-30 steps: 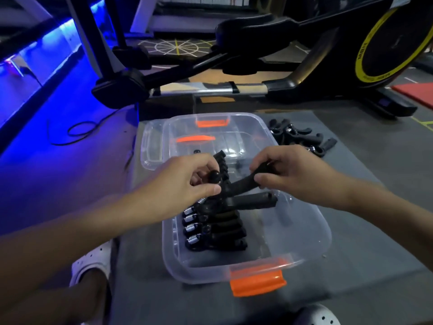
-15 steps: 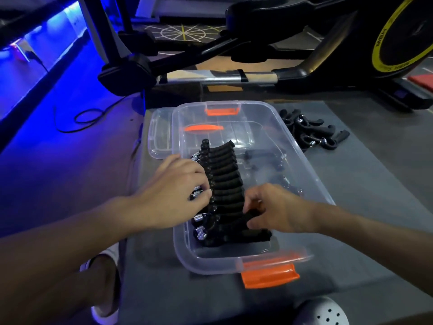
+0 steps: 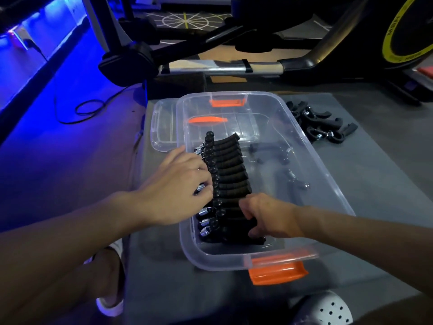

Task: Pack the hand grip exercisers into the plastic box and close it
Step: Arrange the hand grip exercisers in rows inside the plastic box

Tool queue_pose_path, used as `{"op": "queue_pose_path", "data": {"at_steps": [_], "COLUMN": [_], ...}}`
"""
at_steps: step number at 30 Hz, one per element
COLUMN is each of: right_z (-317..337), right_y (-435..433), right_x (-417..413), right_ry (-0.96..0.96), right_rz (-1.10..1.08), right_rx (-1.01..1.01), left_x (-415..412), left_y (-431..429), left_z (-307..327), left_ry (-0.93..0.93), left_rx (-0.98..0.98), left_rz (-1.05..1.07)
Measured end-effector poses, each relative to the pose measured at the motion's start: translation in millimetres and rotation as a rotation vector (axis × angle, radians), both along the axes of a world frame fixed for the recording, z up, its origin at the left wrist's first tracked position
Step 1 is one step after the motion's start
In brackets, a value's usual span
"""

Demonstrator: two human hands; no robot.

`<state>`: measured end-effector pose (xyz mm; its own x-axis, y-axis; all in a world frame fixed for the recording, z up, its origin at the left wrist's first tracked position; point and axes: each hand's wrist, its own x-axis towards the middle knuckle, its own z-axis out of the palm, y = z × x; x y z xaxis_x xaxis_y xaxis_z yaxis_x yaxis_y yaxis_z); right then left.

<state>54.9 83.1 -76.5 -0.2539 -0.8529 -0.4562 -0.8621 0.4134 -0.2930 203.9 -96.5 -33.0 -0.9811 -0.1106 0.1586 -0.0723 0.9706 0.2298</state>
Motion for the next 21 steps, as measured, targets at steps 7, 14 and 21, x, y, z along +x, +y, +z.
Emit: {"op": "queue_pose_path", "data": {"at_steps": [7,14,21], "right_z": [3.1,4.5,53.5], "right_y": [2.0,5.2,17.1], "right_x": [-1.4,-7.6,-14.2], "right_ry": [0.07,-0.011,-0.021], "right_rz": [0.034,-0.074,-0.208], "right_rx": [0.042,0.026,-0.301], "left_x": [0.7,-3.1,-26.2], "left_y": [0.8,2.4,14.9], "left_z": [1.0,1.4,11.7], "left_ry": [-0.003,-0.016,-0.004], "left_rx": [0.001,0.014,0.063], "left_rz": [0.009,0.017,0.018]}}
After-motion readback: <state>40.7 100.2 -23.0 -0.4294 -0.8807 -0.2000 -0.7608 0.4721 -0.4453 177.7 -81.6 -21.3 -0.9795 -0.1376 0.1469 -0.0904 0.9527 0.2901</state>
